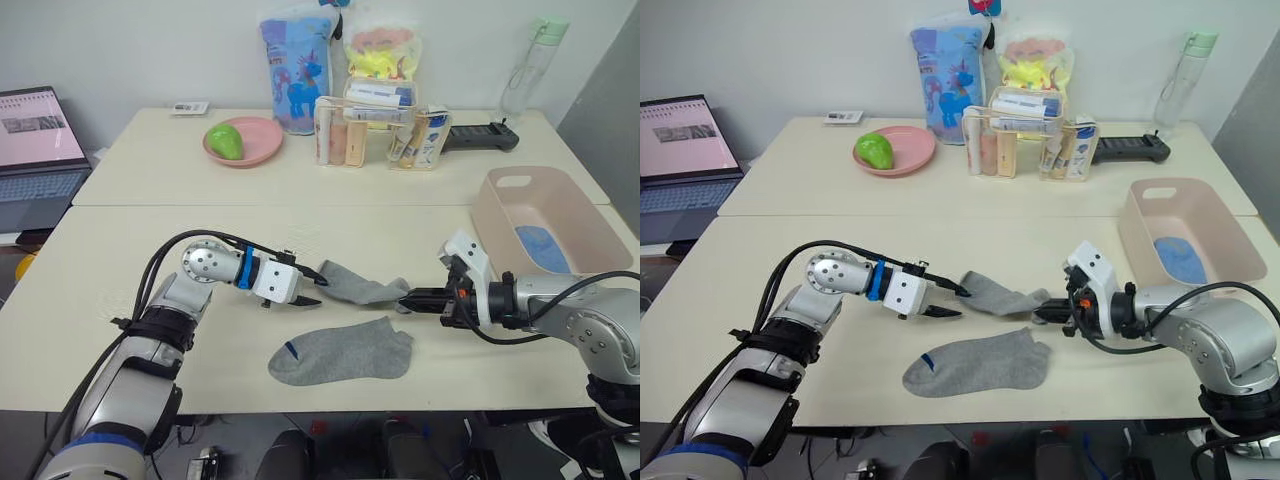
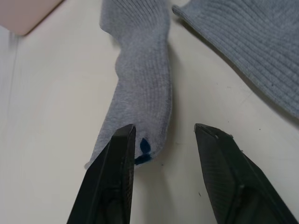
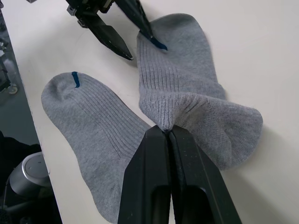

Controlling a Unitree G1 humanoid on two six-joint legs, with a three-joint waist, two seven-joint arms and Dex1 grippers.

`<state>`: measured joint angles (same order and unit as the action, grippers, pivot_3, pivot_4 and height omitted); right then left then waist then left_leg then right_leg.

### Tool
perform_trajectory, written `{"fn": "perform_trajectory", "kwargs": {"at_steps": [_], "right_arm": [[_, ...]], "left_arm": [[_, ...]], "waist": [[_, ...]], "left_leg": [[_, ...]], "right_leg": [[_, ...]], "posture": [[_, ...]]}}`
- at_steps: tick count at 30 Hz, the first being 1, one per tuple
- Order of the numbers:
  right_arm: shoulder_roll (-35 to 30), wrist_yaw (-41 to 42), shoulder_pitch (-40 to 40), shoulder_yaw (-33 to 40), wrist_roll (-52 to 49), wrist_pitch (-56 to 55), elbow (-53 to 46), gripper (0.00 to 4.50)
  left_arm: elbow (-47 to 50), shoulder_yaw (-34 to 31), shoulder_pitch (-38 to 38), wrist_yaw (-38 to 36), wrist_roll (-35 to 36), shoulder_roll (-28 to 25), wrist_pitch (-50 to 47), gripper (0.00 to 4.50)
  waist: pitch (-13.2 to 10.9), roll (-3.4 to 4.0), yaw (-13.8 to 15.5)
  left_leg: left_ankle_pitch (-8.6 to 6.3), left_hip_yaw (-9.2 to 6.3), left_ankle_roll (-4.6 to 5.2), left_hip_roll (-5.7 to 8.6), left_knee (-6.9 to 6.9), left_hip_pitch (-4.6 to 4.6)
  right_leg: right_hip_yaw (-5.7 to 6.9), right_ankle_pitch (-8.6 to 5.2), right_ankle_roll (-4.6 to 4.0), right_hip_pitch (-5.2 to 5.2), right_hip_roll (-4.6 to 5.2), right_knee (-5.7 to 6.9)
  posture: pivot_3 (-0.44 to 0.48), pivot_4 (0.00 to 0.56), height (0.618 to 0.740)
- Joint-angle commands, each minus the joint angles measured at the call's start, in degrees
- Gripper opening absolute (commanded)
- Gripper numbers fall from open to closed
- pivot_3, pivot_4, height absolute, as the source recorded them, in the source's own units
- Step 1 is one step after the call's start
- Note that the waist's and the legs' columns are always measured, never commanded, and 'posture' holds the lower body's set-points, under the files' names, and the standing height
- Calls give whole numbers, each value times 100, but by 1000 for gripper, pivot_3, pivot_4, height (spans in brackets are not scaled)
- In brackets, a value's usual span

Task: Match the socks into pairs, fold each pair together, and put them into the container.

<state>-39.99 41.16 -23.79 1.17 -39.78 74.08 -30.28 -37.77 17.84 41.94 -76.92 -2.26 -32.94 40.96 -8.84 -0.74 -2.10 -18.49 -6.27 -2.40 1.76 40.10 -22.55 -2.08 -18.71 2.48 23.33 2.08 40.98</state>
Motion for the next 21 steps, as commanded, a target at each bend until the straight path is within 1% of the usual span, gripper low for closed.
{"fn": "perform_trajectory", "kwargs": {"at_steps": [1,2,3,8,11,12,16,17,19,20,21], "right_arm": [[-63,1,14,137,-192,-43,-139,0],[-74,-5,31,137,-210,-46,-142,0],[-86,-7,48,137,-230,-51,-140,0],[-104,-40,100,175,-338,-79,-154,0],[-75,-65,120,225,-464,-20,-253,0],[-55,-92,124,245,-512,11,-279,0],[50,-230,108,418,-856,257,-387,0],[78,-241,100,498,-1037,398,-423,0],[135,-268,90,637,-1424,698,-495,0],[174,-316,71,674,-1556,832,-480,0],[204,-378,47,671,-1607,910,-454,0]], "left_arm": [[-130,2,148,27,-15,-52,210,584],[-161,13,169,12,-38,-76,235,227],[-183,20,189,7,-65,-100,277,48],[118,52,192,-176,40,-193,125,48],[595,40,107,-477,243,-319,-291,48],[814,3,54,-582,365,-371,-610,48],[2004,-170,-183,-979,1094,-700,-2746,48],[2389,-158,-246,-1158,1298,-904,-3511,48],[3282,159,-323,-1469,2063,-1675,-5071,48],[3629,242,-313,-1539,2454,-1919,-5905,48],[3801,295,-276,-1558,2721,-2029,-6498,48]], "waist": [[0,0,0],[0,0,2],[0,0,3],[0,0,5],[0,0,4],[0,0,1],[0,0,-34],[0,0,-52],[-2,-3,-108],[-3,-3,-136],[-3,-2,-139]], "left_leg": [[0,-1,0,0,0,0],[0,-2,0,0,0,-1],[0,-3,0,0,0,-1],[0,-2,0,0,0,-1],[0,-4,0,0,0,-2],[0,-5,0,0,0,-4],[0,-6,0,-2,0,-3],[0,-8,0,-2,0,-3],[0,-13,0,-5,0,-4],[0,-19,0,-9,-1,-6],[0,-20,0,-14,-4,-3]], "right_leg": [[1,0,0,0,-1,0],[1,0,0,0,-1,0],[2,0,0,0,-1,0],[1,0,0,0,0,0],[2,0,0,0,0,-1],[2,0,0,0,-1,-1],[-2,0,0,0,-1,0],[-3,0,0,0,-2,0],[-2,0,0,0,-6,2],[-4,0,0,0,-8,2],[-5,0,0,0,-13,2]], "posture": [[0,150,703],[0,150,703],[0,150,703],[0,150,703],[0,150,703],[0,150,703],[0,150,703],[0,150,703],[0,150,703],[0,150,703],[0,150,703]]}}
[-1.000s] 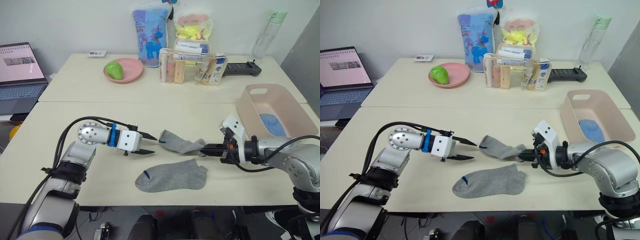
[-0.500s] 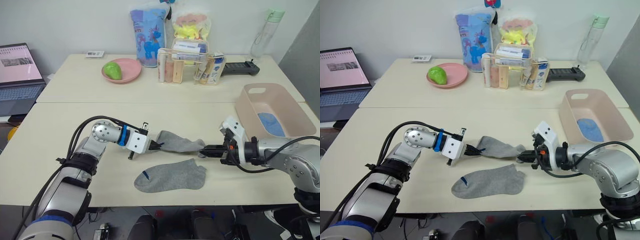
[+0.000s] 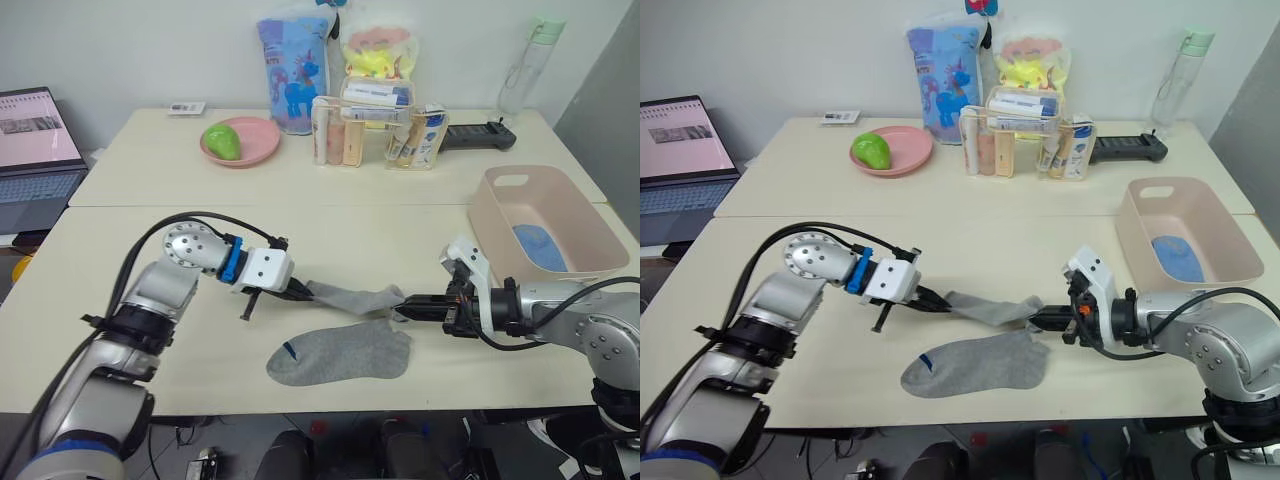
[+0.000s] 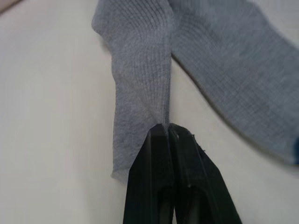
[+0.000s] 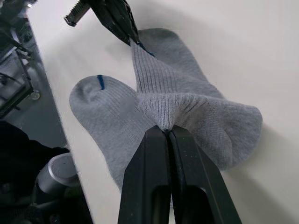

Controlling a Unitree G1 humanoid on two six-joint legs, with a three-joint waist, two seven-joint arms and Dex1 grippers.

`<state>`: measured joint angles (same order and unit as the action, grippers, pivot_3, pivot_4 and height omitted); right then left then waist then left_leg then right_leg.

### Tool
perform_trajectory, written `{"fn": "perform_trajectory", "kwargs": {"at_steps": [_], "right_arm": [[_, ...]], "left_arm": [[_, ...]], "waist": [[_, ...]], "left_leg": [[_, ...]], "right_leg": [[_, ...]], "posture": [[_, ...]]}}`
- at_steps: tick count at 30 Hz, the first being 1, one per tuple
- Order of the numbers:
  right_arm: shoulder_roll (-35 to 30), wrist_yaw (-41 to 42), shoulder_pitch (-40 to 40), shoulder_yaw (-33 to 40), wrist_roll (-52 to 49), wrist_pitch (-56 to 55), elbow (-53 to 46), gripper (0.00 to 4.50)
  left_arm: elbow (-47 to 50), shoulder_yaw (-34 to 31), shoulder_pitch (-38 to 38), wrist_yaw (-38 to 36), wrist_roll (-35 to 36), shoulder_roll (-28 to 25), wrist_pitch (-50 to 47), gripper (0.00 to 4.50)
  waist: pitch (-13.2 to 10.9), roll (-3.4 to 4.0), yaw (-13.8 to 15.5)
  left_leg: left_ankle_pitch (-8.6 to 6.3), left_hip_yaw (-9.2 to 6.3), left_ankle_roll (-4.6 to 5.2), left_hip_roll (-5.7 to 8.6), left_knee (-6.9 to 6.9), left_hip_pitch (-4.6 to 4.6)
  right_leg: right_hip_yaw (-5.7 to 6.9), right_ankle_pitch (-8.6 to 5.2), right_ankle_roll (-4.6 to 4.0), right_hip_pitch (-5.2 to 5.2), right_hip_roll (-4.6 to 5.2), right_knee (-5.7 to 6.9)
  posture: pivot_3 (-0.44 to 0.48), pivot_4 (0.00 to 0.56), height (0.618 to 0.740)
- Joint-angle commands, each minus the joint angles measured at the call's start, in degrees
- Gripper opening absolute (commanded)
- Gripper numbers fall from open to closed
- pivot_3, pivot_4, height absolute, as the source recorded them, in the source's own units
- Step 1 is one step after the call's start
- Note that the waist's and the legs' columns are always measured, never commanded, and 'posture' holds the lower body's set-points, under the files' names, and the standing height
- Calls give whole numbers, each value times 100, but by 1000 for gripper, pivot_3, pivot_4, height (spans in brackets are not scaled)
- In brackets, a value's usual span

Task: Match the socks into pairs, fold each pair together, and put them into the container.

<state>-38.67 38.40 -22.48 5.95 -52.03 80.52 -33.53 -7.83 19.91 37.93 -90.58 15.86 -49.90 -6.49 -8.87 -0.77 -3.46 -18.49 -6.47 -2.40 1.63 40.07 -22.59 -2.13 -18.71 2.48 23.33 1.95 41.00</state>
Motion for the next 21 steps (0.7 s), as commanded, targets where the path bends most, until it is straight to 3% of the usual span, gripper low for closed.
{"fn": "perform_trajectory", "kwargs": {"at_steps": [1,4,7,11,14,21], "right_arm": [[134,-198,-123,198,-411,354,-57,0],[482,-611,-334,275,-365,676,298,0],[803,-971,-614,313,-249,922,622,0],[937,-1299,-818,-3,202,813,1127,0],[963,-1406,-1045,-392,636,495,1574,0],[786,-1164,-1528,-1140,1530,-529,2469,0]], "left_arm": [[865,123,179,-192,1079,-357,-2179,48],[465,108,381,-165,1196,-21,-3109,48],[-271,206,603,-89,895,363,-3306,48],[-1653,436,966,30,151,891,-2625,48],[-3207,467,1562,298,-456,1400,-1750,48],[-5420,369,2637,770,-1441,1933,-201,48]], "waist": [[1,3,-1],[3,5,38],[3,4,36],[3,4,20],[3,4,24],[2,3,10]], "left_leg": [[-2,-1,3,0,-1,3],[-11,2,22,7,1,13],[-9,8,25,14,4,15],[2,9,4,6,2,11],[3,15,2,6,2,10],[4,27,1,12,4,-14]], "right_leg": [[1,0,0,-2,-1,0],[7,0,0,-14,-1,2],[10,0,1,-15,-16,6],[6,-1,1,-4,-27,3],[3,0,0,0,-10,4],[-2,0,0,28,3,8]], "posture": [[0,150,703],[0,150,703],[0,150,703],[0,150,703],[0,150,703],[0,150,703]]}}
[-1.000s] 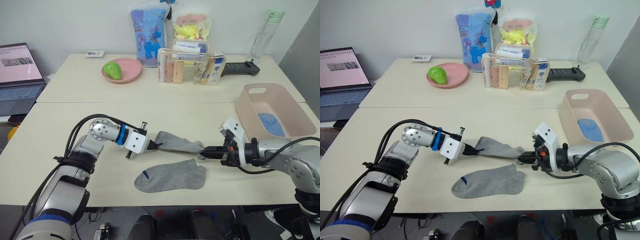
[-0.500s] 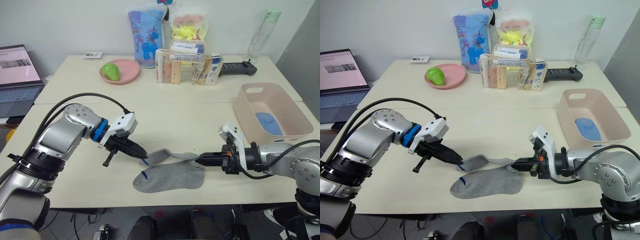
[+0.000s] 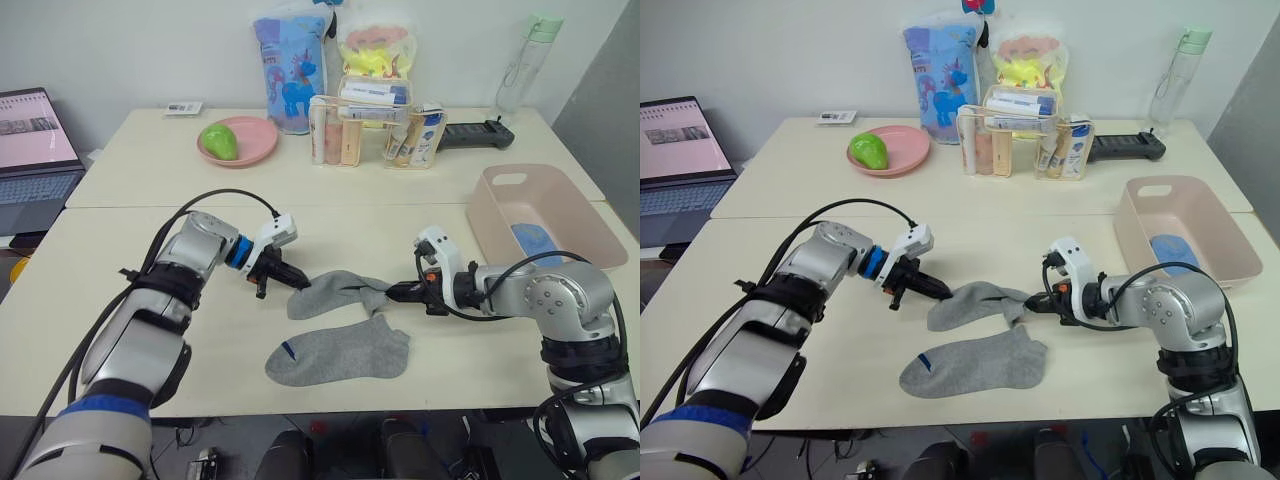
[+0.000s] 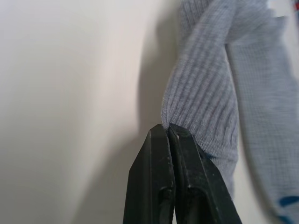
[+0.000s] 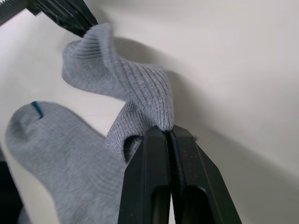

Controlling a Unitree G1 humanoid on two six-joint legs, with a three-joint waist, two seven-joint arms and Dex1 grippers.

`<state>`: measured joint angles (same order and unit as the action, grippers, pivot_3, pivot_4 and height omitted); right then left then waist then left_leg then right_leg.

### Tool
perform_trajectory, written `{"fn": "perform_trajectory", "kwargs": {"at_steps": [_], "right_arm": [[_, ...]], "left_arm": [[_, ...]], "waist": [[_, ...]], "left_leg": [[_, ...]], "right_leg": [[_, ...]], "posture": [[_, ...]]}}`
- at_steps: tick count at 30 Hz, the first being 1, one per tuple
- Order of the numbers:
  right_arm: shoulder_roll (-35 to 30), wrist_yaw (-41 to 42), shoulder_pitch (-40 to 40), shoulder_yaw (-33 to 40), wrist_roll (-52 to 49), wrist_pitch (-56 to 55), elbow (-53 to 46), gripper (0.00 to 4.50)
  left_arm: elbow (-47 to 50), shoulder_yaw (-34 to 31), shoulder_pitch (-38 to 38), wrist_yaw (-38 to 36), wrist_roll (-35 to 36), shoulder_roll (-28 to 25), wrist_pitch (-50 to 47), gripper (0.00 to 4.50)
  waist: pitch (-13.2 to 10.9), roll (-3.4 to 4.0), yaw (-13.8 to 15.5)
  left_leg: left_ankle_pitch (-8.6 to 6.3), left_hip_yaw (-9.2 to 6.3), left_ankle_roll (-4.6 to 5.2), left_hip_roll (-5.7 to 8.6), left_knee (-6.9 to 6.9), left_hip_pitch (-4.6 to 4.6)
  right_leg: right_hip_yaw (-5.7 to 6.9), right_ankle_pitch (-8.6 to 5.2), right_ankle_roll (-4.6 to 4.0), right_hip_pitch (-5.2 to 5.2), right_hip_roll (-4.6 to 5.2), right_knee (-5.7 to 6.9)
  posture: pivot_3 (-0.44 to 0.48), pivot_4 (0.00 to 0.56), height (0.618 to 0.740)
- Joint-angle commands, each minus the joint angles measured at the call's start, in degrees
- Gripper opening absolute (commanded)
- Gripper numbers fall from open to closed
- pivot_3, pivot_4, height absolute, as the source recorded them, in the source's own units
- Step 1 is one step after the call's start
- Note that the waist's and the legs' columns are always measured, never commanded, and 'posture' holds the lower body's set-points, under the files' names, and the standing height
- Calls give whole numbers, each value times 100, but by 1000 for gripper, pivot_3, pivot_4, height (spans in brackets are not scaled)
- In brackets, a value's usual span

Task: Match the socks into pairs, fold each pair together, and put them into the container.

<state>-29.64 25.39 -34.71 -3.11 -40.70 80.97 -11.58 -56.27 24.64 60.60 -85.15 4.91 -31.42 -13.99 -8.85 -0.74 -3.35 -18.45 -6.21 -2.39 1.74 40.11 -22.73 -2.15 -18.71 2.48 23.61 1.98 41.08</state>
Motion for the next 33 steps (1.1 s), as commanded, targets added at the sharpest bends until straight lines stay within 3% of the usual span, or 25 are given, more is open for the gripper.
{"fn": "perform_trajectory", "kwargs": {"at_steps": [1,2,5,9,13,16,20,24,29,33], "right_arm": [[-238,275,-417,-464,641,-910,399,0],[-325,392,-486,-620,803,-1141,478,0],[-534,753,-744,-981,1269,-1860,717,726],[-942,1269,-831,-1493,1956,-2802,647,2116],[-1530,1707,-772,-1897,2780,-3803,343,3685],[-1953,1716,-459,-1711,3151,-4217,63,4500],[-1964,1643,-133,-1298,3183,-4205,-211,4500],[-972,1103,183,-277,2299,-2952,-703,4500],[-330,531,495,-85,2313,-2481,-962,4500],[285,-63,923,-115,2520,-2577,-763,4500]], "left_arm": [[-793,-109,498,370,-494,130,801,48],[-950,-127,581,457,-599,166,981,48],[-1239,-449,732,849,-585,376,1221,0],[-1322,-827,768,1003,-596,483,1443,0],[-1174,-1119,706,1002,-551,400,1617,999],[-761,-1482,551,669,-271,90,1306,1869],[-102,-1772,189,606,-84,-147,872,3138],[884,-2229,-653,1115,255,-199,297,4377],[2121,-2302,-1504,1448,446,-130,-488,4377],[2443,-2287,-1951,2440,275,205,-790,4377]], "waist": [[0,0,-3],[0,0,-5],[0,0,-9],[1,-2,-10],[0,-3,-9],[0,-3,-7],[0,-3,-30],[3,-4,-41],[6,-6,-4],[12,-13,55]], "left_leg": [[0,1,0,4,0,-5],[1,2,0,8,2,-9],[1,1,0,13,5,-14],[1,1,0,15,7,-26],[1,5,-1,16,7,-33],[1,5,-1,16,7,-34],[1,4,-1,13,6,-31],[2,2,-3,10,14,-29],[2,-8,-4,9,14,-30],[3,-14,-4,17,20,-28]], "right_leg": [[0,0,0,6,2,1],[-1,0,0,12,7,6],[-3,0,1,19,12,9],[-3,0,1,34,16,11],[-7,0,1,49,19,17],[-7,0,1,49,19,16],[-10,0,1,48,18,18],[-11,1,1,46,18,31],[-14,1,0,47,22,30],[-11,1,0,42,28,32]], "posture": [[0,150,703],[0,150,703],[0,150,703],[0,150,703],[0,150,703],[0,150,703],[0,150,703],[0,150,703],[0,150,703],[0,150,703]]}}
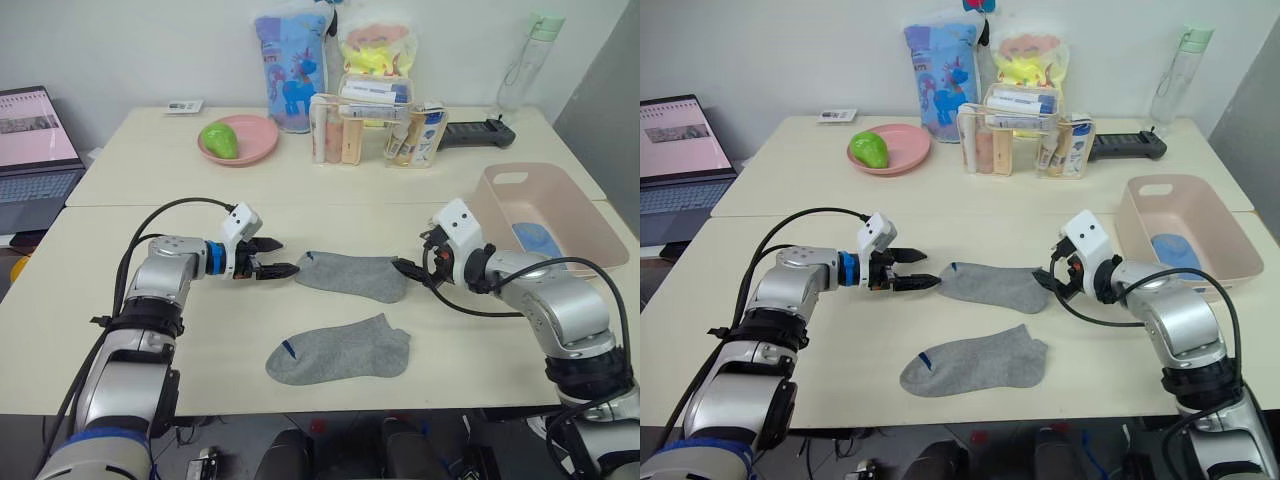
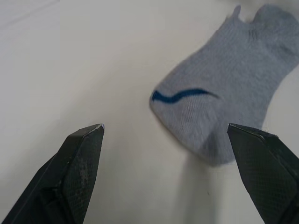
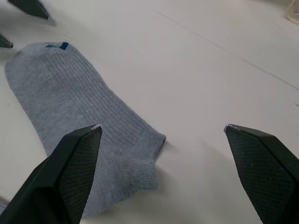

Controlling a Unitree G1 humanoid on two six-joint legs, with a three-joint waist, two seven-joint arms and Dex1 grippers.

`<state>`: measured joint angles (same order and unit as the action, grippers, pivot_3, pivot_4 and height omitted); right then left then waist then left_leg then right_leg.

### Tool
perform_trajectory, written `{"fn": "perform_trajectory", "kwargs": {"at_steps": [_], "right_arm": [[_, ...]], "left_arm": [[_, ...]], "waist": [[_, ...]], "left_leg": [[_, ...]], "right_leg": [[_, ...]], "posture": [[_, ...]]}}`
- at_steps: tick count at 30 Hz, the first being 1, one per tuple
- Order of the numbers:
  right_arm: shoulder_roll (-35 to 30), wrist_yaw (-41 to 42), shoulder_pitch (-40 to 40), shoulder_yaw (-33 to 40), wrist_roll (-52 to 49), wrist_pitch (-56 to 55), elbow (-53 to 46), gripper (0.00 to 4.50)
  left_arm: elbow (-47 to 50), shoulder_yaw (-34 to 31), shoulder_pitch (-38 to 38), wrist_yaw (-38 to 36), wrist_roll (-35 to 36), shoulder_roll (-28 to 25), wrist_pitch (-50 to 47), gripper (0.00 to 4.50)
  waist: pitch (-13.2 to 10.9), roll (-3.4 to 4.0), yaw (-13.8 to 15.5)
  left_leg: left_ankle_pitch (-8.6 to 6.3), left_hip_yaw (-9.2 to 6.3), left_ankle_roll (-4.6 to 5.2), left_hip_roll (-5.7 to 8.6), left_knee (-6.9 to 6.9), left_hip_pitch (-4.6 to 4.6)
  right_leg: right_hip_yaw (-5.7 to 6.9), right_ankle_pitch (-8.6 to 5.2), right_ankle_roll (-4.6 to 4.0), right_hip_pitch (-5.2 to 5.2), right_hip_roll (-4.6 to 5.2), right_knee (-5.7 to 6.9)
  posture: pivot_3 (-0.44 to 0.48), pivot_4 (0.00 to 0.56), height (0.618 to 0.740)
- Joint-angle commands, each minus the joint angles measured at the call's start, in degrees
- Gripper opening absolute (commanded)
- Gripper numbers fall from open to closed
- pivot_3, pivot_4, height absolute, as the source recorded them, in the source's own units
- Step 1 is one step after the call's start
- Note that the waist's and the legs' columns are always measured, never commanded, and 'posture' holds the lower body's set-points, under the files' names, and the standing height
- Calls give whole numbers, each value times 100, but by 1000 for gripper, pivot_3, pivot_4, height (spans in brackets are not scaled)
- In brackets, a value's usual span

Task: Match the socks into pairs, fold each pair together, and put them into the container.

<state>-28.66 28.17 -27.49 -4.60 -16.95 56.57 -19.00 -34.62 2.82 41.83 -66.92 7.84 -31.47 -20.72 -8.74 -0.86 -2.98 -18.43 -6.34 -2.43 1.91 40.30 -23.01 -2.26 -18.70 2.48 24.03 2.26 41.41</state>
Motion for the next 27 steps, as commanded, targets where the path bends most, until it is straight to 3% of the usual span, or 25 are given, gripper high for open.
{"fn": "perform_trajectory", "kwargs": {"at_steps": [1,11,19,24,27], "right_arm": [[212,-389,265,-12,222,-217,37,4500],[-477,-202,786,-588,815,-744,-94,4500],[382,-414,704,400,68,-487,-351,4500],[610,-585,653,425,72,-352,-125,4500],[677,-749,708,269,290,-499,185,4500]], "left_arm": [[279,-115,-91,786,-27,281,-122,4377],[427,393,-360,835,-311,379,57,4377],[975,-153,-422,1165,172,488,-235,4377],[957,-189,-318,1234,333,553,-535,4377],[500,50,-201,1402,44,629,-271,4377]], "waist": [[1,-1,27],[12,4,40],[11,2,34],[11,3,29],[11,3,25]], "left_leg": [[0,1,0,2,0,0],[-1,-2,3,31,15,11],[-1,-8,3,30,18,8],[-1,-8,3,31,19,8],[-1,-7,2,32,19,9]], "right_leg": [[-1,0,0,-1,1,0],[0,-1,2,0,10,23],[0,-1,2,1,10,26],[0,-1,2,3,9,27],[0,-1,2,3,8,29]], "posture": [[0,150,703],[0,150,703],[0,150,703],[0,150,703],[0,150,703]]}}
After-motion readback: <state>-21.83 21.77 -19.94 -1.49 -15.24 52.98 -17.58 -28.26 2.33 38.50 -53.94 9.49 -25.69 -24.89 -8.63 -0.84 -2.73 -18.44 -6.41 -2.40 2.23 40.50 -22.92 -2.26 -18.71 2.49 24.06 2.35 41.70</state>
